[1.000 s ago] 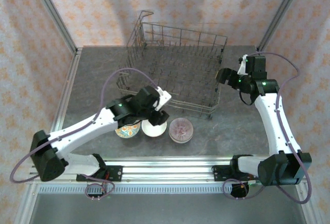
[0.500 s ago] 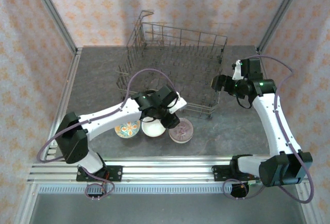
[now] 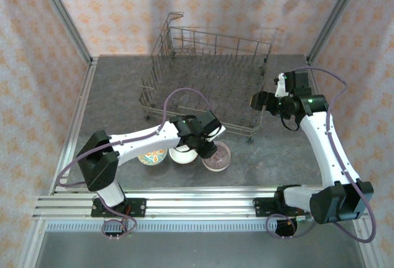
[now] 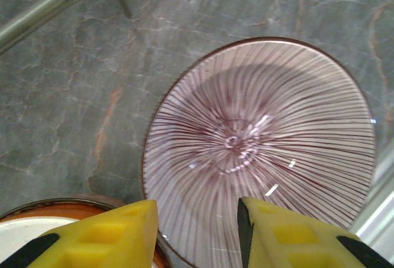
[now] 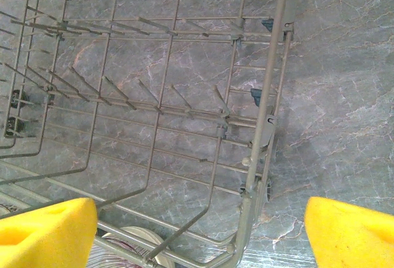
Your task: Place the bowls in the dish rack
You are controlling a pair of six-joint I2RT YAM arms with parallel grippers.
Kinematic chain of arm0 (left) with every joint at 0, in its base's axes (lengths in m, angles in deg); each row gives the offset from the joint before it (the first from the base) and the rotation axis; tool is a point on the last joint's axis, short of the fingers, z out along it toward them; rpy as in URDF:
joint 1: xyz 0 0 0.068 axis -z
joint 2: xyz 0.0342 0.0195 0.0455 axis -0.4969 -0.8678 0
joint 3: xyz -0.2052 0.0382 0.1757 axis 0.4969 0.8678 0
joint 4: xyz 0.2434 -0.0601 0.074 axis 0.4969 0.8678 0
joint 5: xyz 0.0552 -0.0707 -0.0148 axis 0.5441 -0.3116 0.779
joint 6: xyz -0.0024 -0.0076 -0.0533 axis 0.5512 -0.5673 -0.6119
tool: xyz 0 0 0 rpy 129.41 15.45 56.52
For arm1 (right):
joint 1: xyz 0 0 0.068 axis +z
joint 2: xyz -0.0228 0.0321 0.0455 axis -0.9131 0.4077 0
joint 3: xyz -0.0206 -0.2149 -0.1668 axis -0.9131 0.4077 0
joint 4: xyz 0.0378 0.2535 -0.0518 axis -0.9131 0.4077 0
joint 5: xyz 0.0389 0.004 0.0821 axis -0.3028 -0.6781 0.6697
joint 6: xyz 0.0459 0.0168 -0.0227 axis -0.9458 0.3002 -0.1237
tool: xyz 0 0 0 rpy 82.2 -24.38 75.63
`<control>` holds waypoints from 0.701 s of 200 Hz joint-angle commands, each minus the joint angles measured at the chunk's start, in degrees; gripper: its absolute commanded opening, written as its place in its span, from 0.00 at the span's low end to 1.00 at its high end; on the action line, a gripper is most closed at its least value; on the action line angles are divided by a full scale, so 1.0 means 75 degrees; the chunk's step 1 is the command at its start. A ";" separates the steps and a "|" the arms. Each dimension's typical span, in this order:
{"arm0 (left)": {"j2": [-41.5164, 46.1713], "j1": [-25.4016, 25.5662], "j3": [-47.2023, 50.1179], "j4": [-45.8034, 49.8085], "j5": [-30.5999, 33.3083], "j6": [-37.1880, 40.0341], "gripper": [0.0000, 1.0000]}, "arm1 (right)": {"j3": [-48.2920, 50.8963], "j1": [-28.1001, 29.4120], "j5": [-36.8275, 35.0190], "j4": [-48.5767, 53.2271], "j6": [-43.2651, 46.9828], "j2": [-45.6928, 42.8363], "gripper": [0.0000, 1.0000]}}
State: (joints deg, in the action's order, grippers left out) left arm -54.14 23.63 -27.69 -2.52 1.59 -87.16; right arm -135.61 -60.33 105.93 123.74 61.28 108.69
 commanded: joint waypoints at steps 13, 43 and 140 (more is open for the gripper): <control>-0.0181 0.0024 -0.0251 0.0120 0.0605 -0.0420 0.42 | 0.0077 0.0050 -0.0064 0.0107 0.0143 -0.0005 0.87; -0.0206 0.0015 -0.0181 0.0027 0.0642 -0.0653 0.43 | 0.0185 0.0061 -0.0019 0.0027 0.0160 -0.0001 0.87; -0.0793 0.0014 -0.0495 0.0237 0.0333 -0.0769 0.31 | 0.0302 0.0061 0.0040 -0.0108 0.0201 0.0214 0.86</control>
State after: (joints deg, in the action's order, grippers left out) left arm -59.17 23.63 -29.20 -2.43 4.06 -92.45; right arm -134.32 -60.23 106.00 123.67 61.74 110.20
